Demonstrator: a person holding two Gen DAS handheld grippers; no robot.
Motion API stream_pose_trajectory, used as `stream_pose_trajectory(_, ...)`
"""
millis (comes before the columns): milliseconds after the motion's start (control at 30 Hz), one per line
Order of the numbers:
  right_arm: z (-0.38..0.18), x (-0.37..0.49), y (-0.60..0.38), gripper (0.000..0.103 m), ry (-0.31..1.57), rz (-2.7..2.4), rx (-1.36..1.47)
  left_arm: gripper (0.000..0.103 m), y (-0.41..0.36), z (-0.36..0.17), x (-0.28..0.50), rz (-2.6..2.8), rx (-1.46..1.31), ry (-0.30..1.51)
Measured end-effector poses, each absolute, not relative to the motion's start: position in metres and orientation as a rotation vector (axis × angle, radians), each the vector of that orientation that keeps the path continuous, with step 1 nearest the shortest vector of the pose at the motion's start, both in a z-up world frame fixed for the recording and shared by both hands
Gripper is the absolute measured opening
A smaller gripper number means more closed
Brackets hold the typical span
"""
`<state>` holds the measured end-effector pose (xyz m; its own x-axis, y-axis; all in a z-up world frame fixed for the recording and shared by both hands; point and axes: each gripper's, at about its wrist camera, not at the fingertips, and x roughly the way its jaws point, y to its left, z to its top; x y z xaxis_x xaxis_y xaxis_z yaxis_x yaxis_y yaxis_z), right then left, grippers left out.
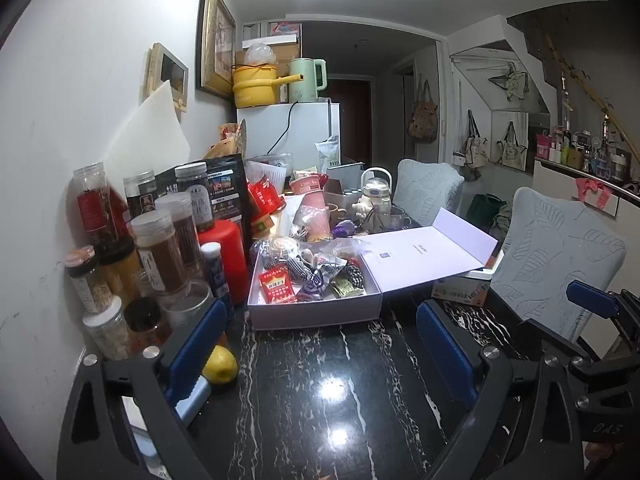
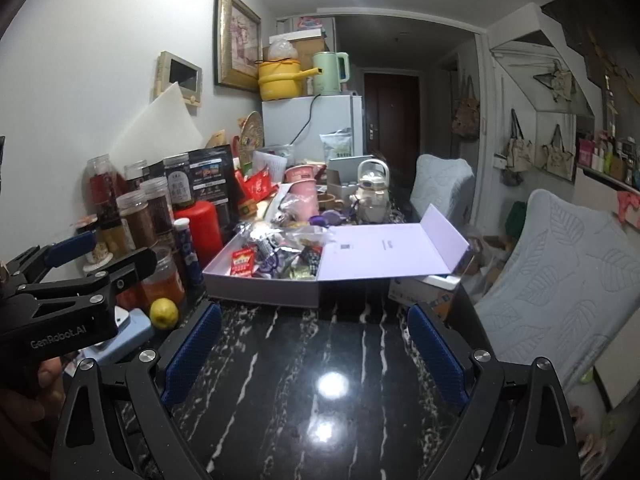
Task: Organize soft objects
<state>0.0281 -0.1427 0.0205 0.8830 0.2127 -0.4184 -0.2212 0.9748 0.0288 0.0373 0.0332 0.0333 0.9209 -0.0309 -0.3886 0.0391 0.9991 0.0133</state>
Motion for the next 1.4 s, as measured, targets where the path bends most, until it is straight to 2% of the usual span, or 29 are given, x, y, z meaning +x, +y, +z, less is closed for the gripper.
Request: stream_pose_trajectory(1400, 0.015, 0.014, -0.158, 0.095, 0.445, 0.180, 0.011, 0.098, 0.020, 0.031, 0.031, -0.011, 0.043, 0.429)
